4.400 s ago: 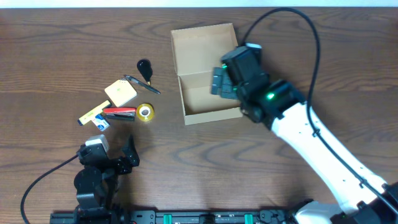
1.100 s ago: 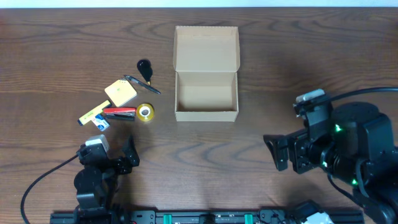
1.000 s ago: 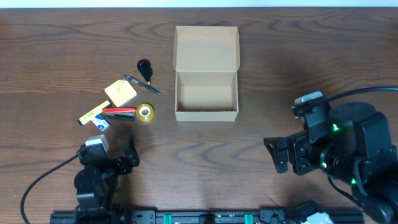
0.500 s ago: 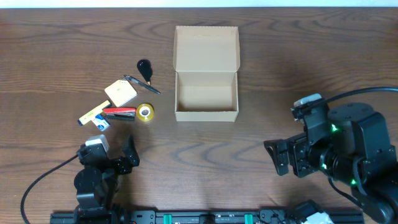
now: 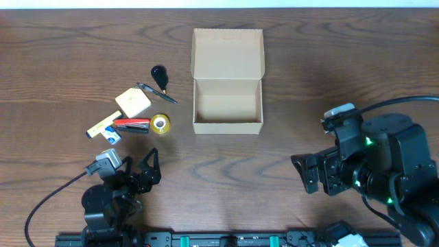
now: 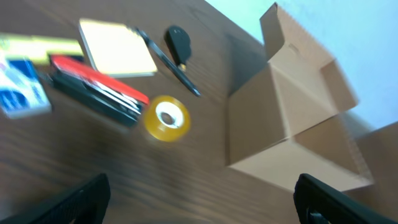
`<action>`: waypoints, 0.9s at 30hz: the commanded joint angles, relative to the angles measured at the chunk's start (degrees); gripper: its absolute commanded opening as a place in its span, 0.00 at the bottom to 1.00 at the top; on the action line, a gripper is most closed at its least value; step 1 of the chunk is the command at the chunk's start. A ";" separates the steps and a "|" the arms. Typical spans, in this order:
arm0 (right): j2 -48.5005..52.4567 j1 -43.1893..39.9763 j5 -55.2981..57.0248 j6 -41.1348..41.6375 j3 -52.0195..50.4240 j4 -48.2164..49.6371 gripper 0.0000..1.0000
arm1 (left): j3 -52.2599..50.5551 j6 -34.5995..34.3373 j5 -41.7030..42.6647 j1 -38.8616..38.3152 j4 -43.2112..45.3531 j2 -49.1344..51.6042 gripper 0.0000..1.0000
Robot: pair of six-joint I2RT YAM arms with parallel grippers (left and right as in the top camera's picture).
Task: Pack container
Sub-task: 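Retract the right gripper away from the box to the right, then reach the left gripper down and grasp the red-and-black stapler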
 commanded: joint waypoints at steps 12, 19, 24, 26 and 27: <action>-0.04 -0.42 -0.39 -0.63 0.98 -0.09 0.99 | 5.53 -4.70 -1.86 0.13 5.55 7.74 0.96; -0.04 -0.42 -0.39 -0.63 0.98 -0.09 0.99 | 22.62 7.17 -5.73 0.13 -2.54 30.38 0.96; -0.04 -0.42 -0.39 -0.63 0.98 -0.09 0.99 | 35.26 14.69 -9.14 0.13 -7.63 46.36 0.96; -0.04 -0.42 -0.39 -0.63 0.98 -0.09 0.99 | 40.35 17.94 -10.73 0.13 -9.55 52.85 0.96; -0.04 -0.42 -0.39 -0.63 0.98 -0.09 0.99 | 42.64 19.52 -11.47 0.13 -10.49 55.84 0.96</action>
